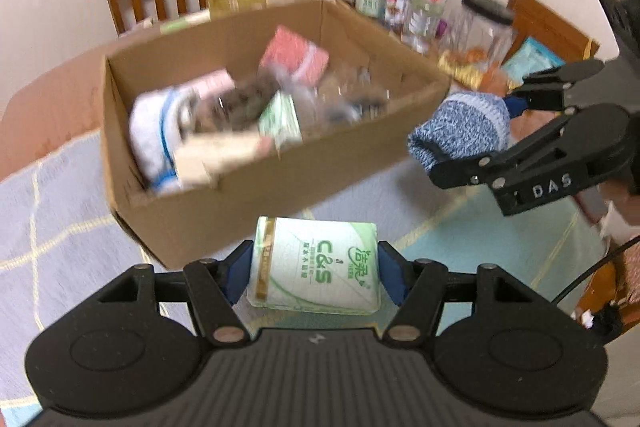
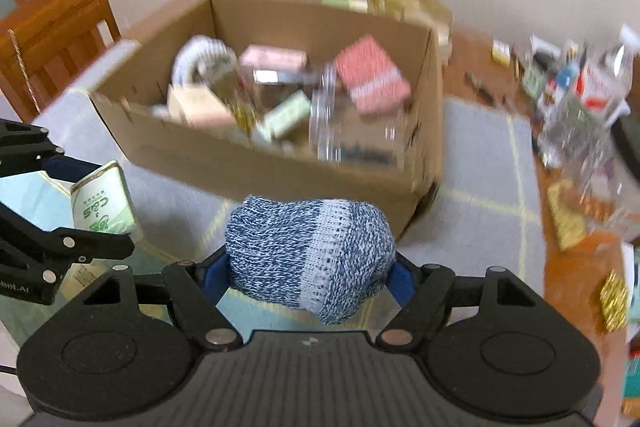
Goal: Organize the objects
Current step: 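Carry the sock and tissue pack over the box and open both grippers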
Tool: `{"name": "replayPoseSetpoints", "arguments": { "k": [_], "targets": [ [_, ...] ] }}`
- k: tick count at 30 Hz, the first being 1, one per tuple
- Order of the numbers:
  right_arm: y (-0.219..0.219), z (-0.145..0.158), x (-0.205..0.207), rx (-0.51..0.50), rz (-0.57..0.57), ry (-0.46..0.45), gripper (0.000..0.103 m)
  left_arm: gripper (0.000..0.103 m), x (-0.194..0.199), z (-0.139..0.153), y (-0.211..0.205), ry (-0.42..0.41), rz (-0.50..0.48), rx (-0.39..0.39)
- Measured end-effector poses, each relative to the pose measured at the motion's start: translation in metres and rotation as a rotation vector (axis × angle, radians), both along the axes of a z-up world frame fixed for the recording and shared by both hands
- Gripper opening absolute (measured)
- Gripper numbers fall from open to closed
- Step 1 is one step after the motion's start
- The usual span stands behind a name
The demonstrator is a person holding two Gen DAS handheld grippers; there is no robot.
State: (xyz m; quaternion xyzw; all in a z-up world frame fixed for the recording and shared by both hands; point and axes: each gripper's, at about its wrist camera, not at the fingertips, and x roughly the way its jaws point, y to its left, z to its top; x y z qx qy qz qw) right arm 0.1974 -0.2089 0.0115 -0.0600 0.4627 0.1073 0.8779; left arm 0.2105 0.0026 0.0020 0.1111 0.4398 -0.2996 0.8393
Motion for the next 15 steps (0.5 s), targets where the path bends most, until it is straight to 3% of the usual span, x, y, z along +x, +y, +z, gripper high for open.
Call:
{"name": "replayPoseSetpoints", "arguments": {
  "k": [7,12,14,15],
  "targets": [
    [0.004,0.044,0.016,0.019,0.038,-0.113,0.081,0.064,0.032,0.053,-0.007,-0.094,-0.008,-0.04],
    [0.004,0.055,0.038,0.032,0.044,-0.141,0.081,0.065,0.073,0.063,-0.02,-0.167,0.025,-0.019],
    [0.004,0.055,0.049,0.046,0.04,-0.149,0.084,0.077,0.089,0.062,-0.025,-0.186,0.069,-0.008],
    [0.004,0.055,0.053,0.053,0.03,-0.155,0.091,0.095,0.096,0.06,-0.027,-0.194,0.087,-0.007]
  ]
}}
